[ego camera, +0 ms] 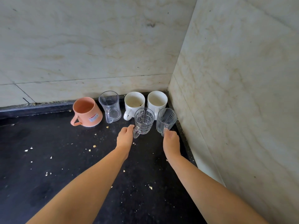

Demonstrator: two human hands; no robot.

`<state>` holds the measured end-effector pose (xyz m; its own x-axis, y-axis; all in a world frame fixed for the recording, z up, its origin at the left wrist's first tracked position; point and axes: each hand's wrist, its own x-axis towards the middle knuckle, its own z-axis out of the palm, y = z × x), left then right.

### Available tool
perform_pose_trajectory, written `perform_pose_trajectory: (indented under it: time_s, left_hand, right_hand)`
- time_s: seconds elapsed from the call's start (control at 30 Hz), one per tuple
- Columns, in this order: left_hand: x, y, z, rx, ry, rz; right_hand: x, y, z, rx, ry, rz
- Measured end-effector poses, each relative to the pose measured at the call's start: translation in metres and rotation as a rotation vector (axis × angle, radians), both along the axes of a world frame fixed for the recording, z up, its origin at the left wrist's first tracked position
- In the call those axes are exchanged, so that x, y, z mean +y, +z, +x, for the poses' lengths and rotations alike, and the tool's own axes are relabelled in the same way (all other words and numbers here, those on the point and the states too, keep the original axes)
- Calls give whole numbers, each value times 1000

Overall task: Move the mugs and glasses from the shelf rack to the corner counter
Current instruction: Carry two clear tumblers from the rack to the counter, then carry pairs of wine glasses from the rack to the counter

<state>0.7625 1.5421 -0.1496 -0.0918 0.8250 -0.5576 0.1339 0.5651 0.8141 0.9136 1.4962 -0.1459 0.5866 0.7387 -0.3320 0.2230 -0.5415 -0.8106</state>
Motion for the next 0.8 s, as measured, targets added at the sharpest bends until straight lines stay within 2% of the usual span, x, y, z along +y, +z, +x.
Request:
perform_pose_trajectory:
  time_s: [0.1, 0.17, 0.2, 0.27, 0.47, 0.6, 0.7, 0.8]
  left_hand:
    - [-10, 11, -18, 65, -22, 42]
    - [-19, 20, -32, 146, -78, 97]
    - [-24, 24, -39, 207, -108, 129]
    - [-35, 32, -54, 352, -178, 193]
    - [-96, 51, -128, 725, -345, 301]
    - [-151, 62, -191, 928, -325, 292]
    - [-205, 73, -240, 1033, -229, 261]
    - [-276, 83, -290, 1101, -107, 200]
  right_hand:
    - [-7, 6, -4, 185, -83, -174]
    - [-17, 11, -14, 298, -1, -267]
    - [-21, 14, -22, 280, 93, -296]
    - [-22, 23, -38, 138, 299, -330]
    - [-31, 50, -109, -546, 894, -304]
    - [-58, 66, -169, -974, 1198, -137]
    - [-90, 78, -220, -1120, 1355, 6]
    - [-138, 89, -279, -1139, 1461, 127]
